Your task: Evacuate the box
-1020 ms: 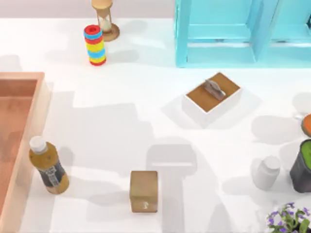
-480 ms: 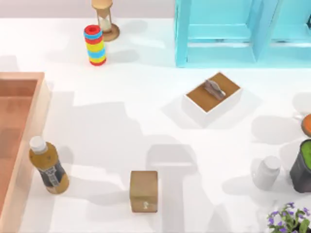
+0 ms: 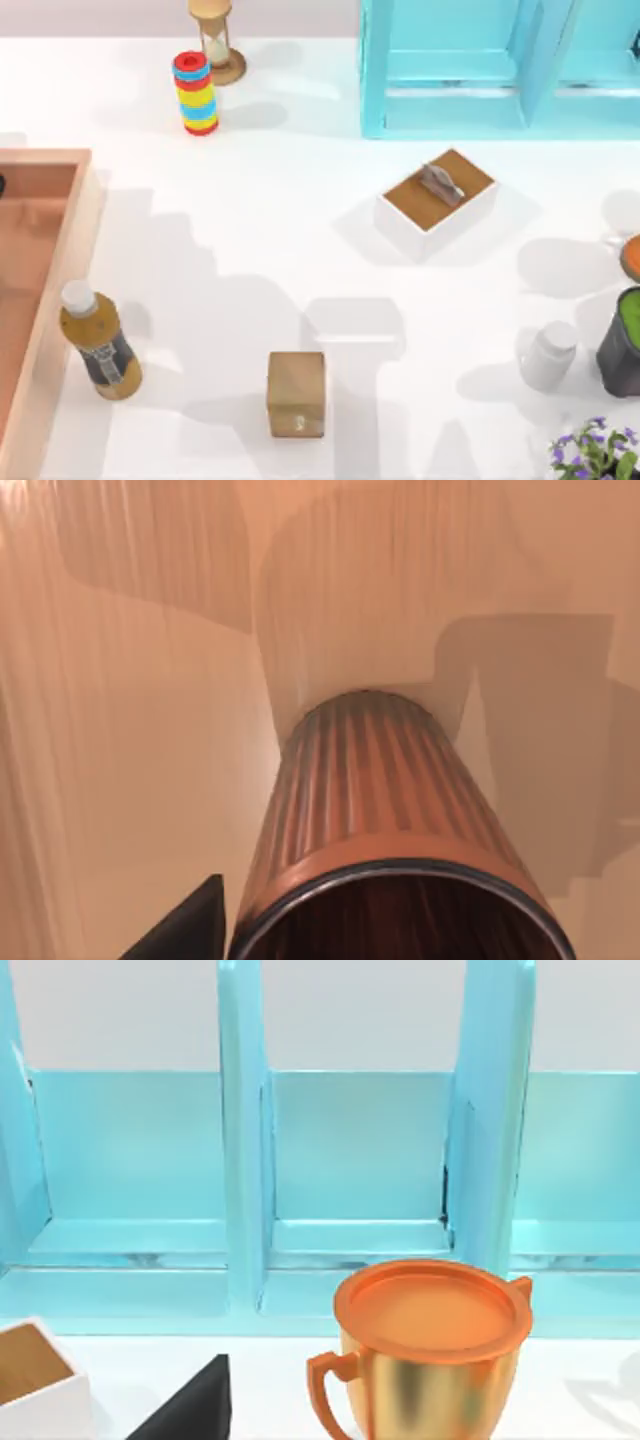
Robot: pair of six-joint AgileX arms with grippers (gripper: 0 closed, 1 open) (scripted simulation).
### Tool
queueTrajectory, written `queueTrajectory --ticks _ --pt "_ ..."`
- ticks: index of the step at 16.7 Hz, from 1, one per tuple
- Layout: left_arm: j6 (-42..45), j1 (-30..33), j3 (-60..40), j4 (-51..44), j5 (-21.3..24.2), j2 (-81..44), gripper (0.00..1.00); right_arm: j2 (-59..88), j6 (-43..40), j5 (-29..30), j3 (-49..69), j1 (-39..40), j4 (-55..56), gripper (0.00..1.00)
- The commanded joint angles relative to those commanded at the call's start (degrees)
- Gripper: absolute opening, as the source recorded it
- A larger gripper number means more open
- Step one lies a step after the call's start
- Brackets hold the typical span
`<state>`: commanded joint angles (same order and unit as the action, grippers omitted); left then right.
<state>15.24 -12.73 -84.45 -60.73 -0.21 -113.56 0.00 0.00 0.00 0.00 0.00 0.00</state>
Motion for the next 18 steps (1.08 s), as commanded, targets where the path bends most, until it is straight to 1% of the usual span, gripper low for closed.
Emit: queueTrajectory --ticks 4,8,18 --pt "0.16 -0.13 3.84 4.07 0.01 -0.15 1.0 0.0 0.0 0.0 0.0 0.0 0.0 1.0" --pt "0.16 -0.14 3.95 4.21 0.01 -0.17 1.0 0.0 0.0 0.0 0.0 0.0 0.0 1.0" --pt "0.16 -0.14 3.95 4.21 0.01 -0.17 0.25 0.0 0.0 0.0 0.0 0.0 0.0 1.0"
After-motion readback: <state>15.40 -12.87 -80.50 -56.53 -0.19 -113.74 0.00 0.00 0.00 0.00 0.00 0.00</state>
